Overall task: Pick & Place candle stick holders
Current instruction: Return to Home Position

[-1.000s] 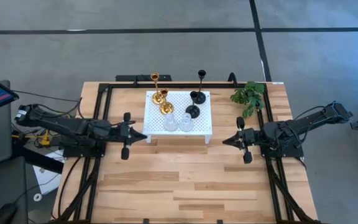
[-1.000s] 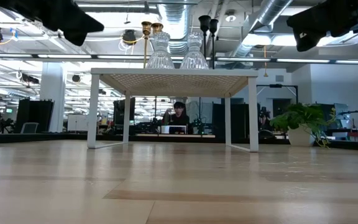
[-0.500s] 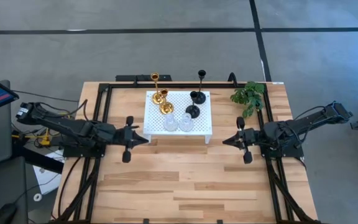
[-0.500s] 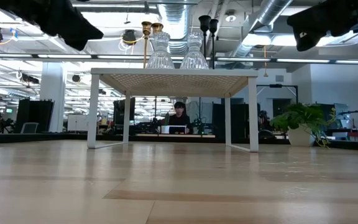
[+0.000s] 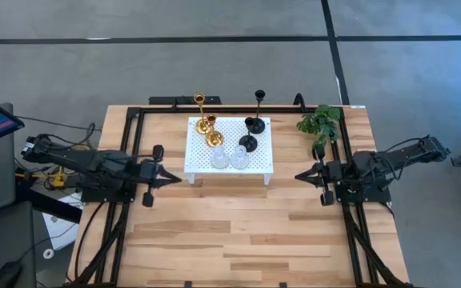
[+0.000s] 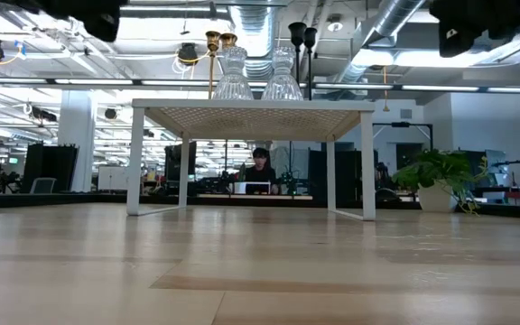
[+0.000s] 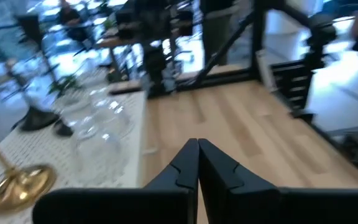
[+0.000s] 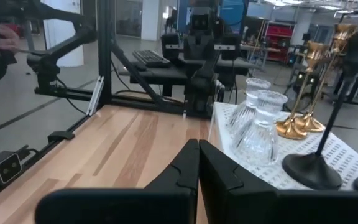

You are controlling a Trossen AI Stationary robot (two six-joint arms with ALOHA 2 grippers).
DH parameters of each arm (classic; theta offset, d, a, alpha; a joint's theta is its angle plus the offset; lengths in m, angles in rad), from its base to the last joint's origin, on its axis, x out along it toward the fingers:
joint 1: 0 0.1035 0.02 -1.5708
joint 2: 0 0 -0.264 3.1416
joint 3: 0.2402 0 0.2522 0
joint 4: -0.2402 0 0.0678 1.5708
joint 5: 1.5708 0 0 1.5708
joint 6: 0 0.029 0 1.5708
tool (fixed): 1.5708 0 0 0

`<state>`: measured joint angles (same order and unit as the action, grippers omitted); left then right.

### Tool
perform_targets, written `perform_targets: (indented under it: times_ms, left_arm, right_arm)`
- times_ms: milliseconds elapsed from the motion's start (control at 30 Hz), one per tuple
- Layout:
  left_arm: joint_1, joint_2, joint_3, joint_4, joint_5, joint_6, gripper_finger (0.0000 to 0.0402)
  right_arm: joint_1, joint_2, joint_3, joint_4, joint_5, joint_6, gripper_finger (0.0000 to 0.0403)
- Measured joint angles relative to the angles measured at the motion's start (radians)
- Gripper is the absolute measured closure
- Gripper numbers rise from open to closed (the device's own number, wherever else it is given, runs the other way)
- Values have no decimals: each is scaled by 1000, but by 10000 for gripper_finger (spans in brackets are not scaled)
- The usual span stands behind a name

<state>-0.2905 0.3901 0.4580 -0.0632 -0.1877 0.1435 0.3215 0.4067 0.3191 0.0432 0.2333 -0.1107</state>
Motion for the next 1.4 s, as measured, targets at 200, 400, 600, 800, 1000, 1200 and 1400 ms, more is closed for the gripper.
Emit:
perform_targets:
  times_ms: [200, 400, 600, 800, 1000, 1200, 1400]
  left_arm:
    - [0, -116, 0, -30, 91, 21, 394]
    - [0, -183, 0, -53, 92, 20, 395]
    - [0, -242, 0, -89, 91, 9, 396]
    - [0, -298, 0, -140, 88, 9, 393]
    - [0, -376, 0, -165, 84, -19, 397]
    - [0, -388, -2, -199, 91, -26, 393]
    - [0, -390, -54, -199, 107, -63, 396]
  right_arm:
    - [-20, -73, 0, -80, -4, 3, 403]
    - [-40, -151, 0, -141, -23, 11, 403]
    - [-43, -252, 0, -194, -26, 6, 403]
    - [-43, -358, 0, -262, -26, 6, 403]
    - [-43, -404, 1, -299, -26, 3, 403]
    - [-42, -403, 1, -296, -26, 3, 403]
    - [-43, -404, -52, -241, -25, 4, 403]
